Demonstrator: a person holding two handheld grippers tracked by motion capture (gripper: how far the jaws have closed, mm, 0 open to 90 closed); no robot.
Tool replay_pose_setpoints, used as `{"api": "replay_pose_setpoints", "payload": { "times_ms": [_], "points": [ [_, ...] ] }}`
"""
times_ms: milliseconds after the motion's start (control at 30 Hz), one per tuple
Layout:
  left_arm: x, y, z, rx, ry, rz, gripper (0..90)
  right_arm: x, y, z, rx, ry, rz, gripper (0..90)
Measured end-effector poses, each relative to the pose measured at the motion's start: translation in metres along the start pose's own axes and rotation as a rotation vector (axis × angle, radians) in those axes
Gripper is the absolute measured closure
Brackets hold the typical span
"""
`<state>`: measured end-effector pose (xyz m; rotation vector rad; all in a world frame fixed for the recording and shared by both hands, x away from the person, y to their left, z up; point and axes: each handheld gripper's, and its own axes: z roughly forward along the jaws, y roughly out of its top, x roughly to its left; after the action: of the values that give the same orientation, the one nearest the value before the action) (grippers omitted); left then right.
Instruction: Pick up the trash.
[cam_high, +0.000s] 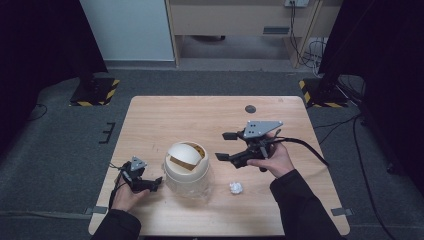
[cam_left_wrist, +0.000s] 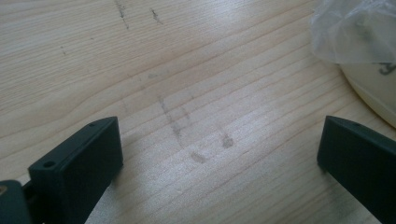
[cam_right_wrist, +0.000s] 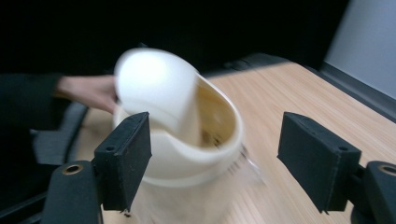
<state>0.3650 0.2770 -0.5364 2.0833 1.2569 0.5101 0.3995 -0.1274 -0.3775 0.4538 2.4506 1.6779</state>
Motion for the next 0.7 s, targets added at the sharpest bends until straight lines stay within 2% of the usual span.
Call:
{"api": "replay_pose_setpoints", "payload": {
  "times_ms": [33,200,367,467,667,700],
  "points": [
    [0.000,0.000,0.000,0.000,0.001,0.000,0.0,-0.001,-0.003,-0.003,0.008,-0.017,0.003,25.8],
    [0.000,0.000,0.000,0.000,0.001,-0.001,0.0,-0.004,-0.027,-0.019,0.007,-0.121,0.076,27.7],
    [0.000,0.000,0.000,0.001,0.000,-0.001,0.0,-0.003,-0.049,-0.027,0.052,-0.184,0.071,30.5],
    [0.000,0.000,0.000,0.001,0.000,0.000,0.0,-0.001,-0.065,-0.027,0.098,-0.188,0.078,32.2],
    [0.000,0.000,0.000,0.002,0.001,0.000,0.0,0.000,-0.090,-0.017,0.235,-0.194,0.061,32.8],
    [0.000,0.000,0.000,0.001,0.001,0.000,0.0,0.000,-0.090,-0.017,0.235,-0.194,0.061,32.8]
  ]
}}
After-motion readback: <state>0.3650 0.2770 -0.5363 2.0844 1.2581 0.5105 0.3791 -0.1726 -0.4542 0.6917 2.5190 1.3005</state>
